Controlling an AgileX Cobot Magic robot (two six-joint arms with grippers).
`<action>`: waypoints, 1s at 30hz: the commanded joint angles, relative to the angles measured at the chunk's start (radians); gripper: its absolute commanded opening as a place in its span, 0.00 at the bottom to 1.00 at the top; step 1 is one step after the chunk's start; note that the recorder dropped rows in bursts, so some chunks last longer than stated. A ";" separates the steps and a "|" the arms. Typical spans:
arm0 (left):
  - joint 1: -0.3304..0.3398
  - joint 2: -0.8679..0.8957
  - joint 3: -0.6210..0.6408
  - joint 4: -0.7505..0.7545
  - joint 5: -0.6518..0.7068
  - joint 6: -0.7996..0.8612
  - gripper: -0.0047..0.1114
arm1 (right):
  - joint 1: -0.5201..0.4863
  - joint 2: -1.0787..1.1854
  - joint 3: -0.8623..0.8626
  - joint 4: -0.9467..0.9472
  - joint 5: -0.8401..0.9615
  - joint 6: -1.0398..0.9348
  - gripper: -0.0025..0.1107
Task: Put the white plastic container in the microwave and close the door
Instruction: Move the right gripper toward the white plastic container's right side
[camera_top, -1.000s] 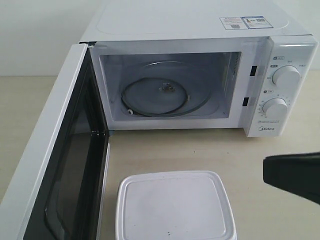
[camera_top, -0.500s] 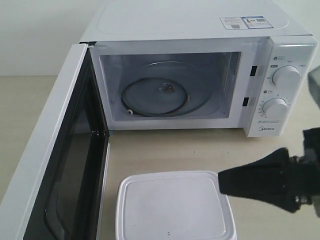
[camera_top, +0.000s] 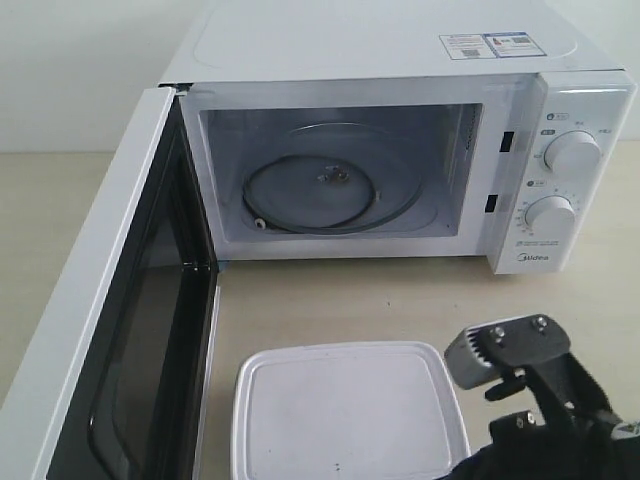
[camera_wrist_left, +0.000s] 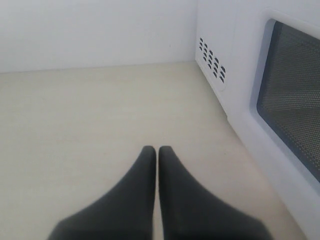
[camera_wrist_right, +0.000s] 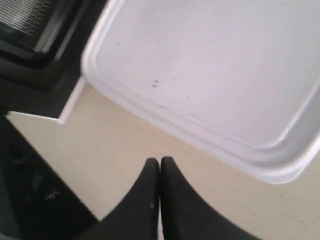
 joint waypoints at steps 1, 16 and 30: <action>0.003 -0.002 0.003 0.001 -0.002 0.004 0.07 | 0.057 0.136 0.019 -0.004 -0.109 0.023 0.02; 0.003 -0.002 0.003 0.001 -0.002 0.004 0.07 | 0.076 0.243 0.011 -0.039 -0.590 0.113 0.02; 0.003 -0.002 0.003 0.001 -0.002 0.004 0.07 | 0.076 0.243 -0.032 -0.108 -0.590 0.102 0.02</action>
